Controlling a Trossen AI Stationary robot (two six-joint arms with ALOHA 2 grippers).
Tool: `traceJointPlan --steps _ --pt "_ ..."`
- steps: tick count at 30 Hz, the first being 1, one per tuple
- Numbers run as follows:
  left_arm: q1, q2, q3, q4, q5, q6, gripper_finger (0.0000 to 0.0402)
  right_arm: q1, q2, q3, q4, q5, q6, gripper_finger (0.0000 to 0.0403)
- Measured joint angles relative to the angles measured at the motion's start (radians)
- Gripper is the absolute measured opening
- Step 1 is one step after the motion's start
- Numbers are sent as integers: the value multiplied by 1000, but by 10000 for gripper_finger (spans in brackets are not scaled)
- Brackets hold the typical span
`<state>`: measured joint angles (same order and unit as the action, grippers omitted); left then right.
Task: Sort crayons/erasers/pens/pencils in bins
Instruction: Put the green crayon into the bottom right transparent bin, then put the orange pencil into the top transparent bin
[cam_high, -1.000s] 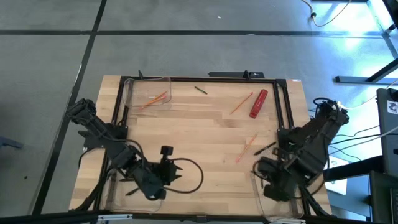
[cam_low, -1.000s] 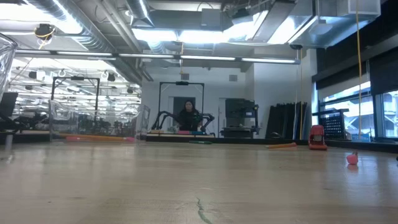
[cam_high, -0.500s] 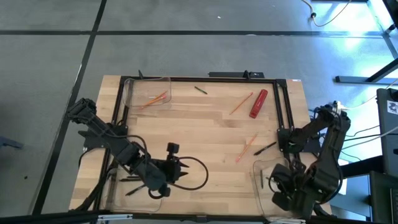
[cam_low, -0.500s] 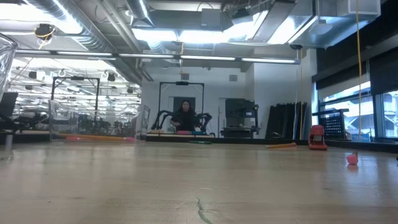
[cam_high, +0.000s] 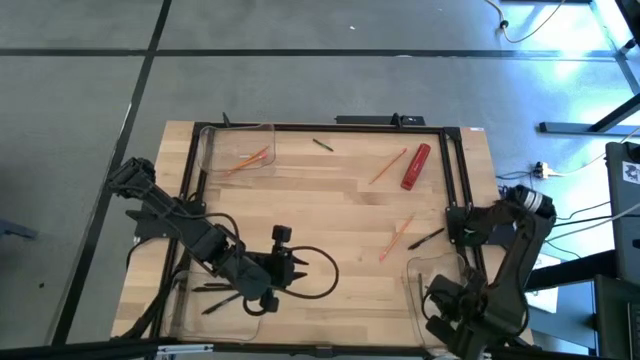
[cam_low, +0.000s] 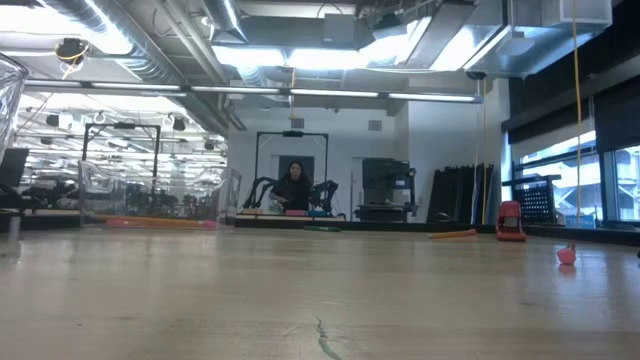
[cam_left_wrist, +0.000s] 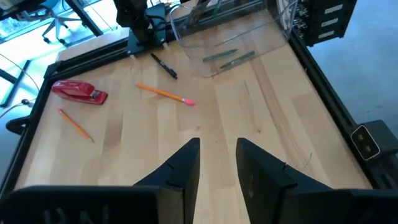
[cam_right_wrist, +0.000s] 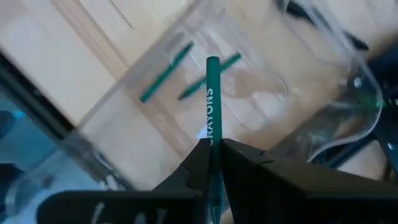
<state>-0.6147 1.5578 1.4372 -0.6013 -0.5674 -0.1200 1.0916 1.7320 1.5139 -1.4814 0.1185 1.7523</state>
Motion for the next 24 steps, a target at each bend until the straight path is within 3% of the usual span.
traceJointPlan --steps 11,24 --pt "-2 0 0 36 11 0 96 2 136 -1 -1 -78 -8 42" --pt "-2 0 0 36 11 0 96 1 161 -1 -2 -114 -51 107"
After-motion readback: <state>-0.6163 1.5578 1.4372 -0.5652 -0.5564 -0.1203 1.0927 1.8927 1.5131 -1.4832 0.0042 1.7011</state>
